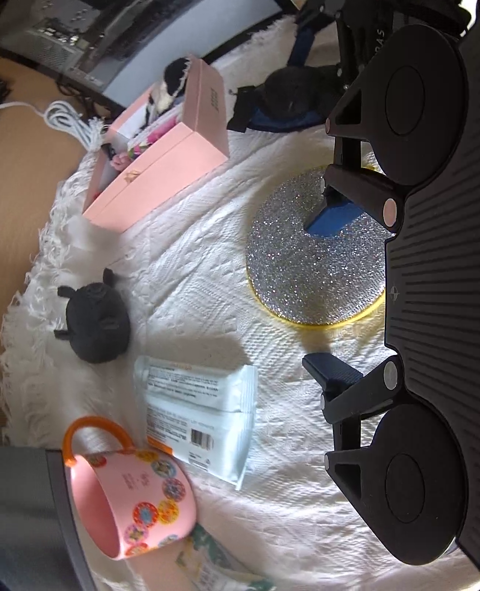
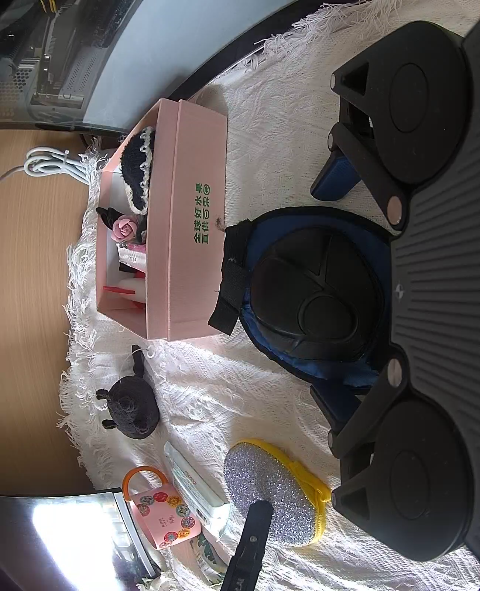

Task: Organize soft objects
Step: 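Grasp the silver glitter round pad with left tool while right tool holds the cap, then lift the glitter pad on edge with left tool while right tool holds the cap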

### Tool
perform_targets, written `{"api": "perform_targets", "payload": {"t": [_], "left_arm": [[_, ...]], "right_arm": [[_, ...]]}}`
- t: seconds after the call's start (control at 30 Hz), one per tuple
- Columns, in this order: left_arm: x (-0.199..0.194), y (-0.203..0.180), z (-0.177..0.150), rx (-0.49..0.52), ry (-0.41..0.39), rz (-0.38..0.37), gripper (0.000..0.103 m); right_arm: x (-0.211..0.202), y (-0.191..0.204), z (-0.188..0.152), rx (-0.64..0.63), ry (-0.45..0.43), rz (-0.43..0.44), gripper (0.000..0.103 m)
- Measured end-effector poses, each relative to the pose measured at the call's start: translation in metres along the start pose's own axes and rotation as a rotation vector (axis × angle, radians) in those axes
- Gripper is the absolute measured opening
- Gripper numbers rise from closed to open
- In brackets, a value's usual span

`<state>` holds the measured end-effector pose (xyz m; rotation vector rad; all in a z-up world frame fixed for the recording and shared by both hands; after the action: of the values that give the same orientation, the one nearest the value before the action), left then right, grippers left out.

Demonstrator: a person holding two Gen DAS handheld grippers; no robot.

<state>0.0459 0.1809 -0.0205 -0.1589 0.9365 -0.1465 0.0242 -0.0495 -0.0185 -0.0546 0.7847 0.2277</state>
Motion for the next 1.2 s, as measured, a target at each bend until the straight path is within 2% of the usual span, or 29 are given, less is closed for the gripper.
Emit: {"api": "perform_targets", "payload": {"t": [0.33,0.37,0.4,0.47,0.5,0.53,0.6,0.77,0.87,1.03,1.2], "left_arm": [[-0.001,0.002,0.0,0.006,0.006,-0.007,0.077],[-0.001,0.001,0.001,0.008,0.019,-0.023,0.073],[-0.003,0.001,0.002,-0.003,0.031,-0.057,0.055],[-0.004,0.002,0.002,-0.058,0.065,-0.163,0.04],[-0.002,0.002,0.001,-0.086,0.084,-0.199,0.039],[0.0,0.002,-0.001,-0.098,0.092,-0.201,0.039],[0.0,0.0,0.0,-0.101,0.082,-0.196,0.041],[0.001,0.0,0.002,-0.15,0.117,-0.196,0.039],[0.004,-0.004,0.003,-0.122,0.122,-0.205,0.039],[0.001,-0.021,-0.003,-0.059,0.062,-0.132,0.041],[-0.003,-0.028,-0.009,-0.036,-0.017,-0.089,0.031]], "right_arm": [[0.0,0.0,0.0,-0.001,0.0,0.001,0.103],[0.0,0.0,0.0,-0.001,0.0,0.001,0.103],[0.0,0.0,0.0,0.0,0.0,0.001,0.103],[0.0,0.0,0.0,0.0,0.0,0.001,0.103],[0.0,0.0,0.0,-0.001,0.0,0.001,0.103],[0.0,0.0,0.0,-0.001,0.0,0.001,0.103],[0.0,0.0,0.0,-0.001,0.0,0.002,0.103],[0.0,0.001,0.0,-0.002,0.0,0.002,0.103],[0.0,0.001,0.0,-0.002,0.001,0.002,0.103],[0.0,0.001,0.0,-0.006,0.006,0.012,0.103],[0.001,0.0,0.002,-0.032,0.03,0.04,0.103]]}}
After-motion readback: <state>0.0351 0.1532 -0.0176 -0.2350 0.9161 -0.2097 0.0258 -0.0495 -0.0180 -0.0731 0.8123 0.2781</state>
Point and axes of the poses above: each gripper's, at about its wrist camera, not at the fingertips, and x roughly the way its jaws point, y to its left, z to its top, the point moved 4 cm from there along x, roughly the way its jaws point
